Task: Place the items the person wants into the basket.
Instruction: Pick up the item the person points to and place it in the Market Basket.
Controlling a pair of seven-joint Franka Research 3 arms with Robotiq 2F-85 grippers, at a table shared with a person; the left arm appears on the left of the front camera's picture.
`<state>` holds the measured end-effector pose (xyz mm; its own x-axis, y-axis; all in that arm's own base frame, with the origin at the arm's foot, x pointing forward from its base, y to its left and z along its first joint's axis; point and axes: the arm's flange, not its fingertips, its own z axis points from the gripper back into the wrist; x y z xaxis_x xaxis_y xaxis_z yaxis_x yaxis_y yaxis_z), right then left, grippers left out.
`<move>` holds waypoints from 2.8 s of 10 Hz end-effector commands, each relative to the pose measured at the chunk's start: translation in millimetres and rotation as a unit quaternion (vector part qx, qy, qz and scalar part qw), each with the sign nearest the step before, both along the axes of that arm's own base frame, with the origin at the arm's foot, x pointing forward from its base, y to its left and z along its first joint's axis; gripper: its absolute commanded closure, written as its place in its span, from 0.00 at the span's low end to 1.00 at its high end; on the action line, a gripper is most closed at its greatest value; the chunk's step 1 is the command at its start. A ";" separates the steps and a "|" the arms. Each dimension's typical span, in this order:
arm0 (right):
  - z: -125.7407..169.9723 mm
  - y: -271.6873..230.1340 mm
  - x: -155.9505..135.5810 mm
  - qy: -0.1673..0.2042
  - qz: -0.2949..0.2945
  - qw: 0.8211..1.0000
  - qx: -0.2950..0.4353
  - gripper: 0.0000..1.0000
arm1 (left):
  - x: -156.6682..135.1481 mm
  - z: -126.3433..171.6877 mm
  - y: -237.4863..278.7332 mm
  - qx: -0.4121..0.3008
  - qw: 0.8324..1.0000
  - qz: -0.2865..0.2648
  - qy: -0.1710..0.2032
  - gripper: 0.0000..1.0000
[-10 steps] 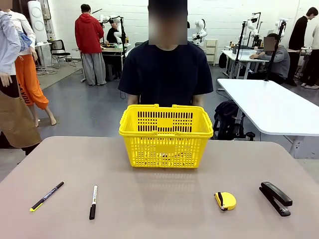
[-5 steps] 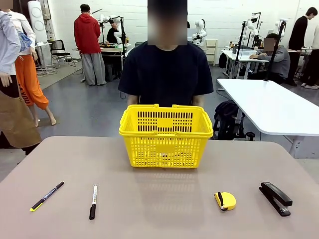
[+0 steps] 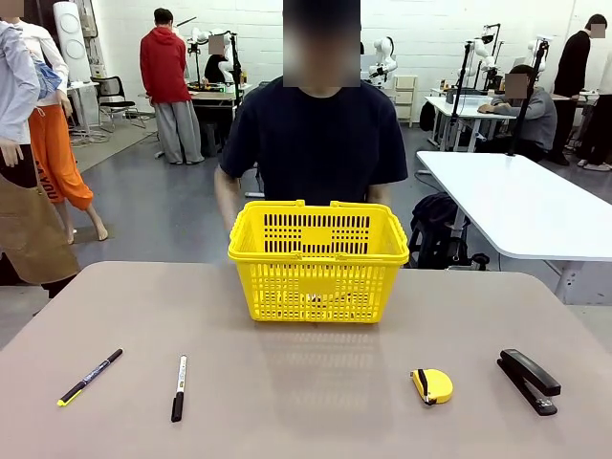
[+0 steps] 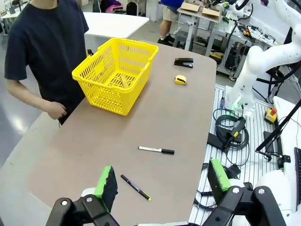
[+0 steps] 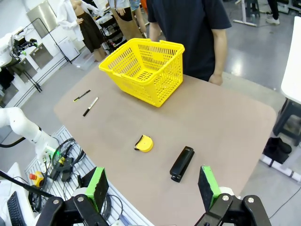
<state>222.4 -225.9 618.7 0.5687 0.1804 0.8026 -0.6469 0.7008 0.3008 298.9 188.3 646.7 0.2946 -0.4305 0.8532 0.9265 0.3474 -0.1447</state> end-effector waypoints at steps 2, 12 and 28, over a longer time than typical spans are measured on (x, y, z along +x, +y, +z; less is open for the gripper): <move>2.8 0.8 2.5 -0.013 0.007 1.000 0.013 0.00 | 0.6 2.1 1.0 -0.006 1.000 -0.008 -0.011 0.00; 2.8 0.8 2.5 -0.013 0.007 1.000 0.013 0.00 | 0.2 0.3 -0.5 -0.001 1.000 0.001 0.000 0.00; 2.8 0.8 2.5 -0.013 0.007 1.000 0.013 0.00 | 56.6 -181.9 -225.6 0.373 0.889 0.149 0.221 0.00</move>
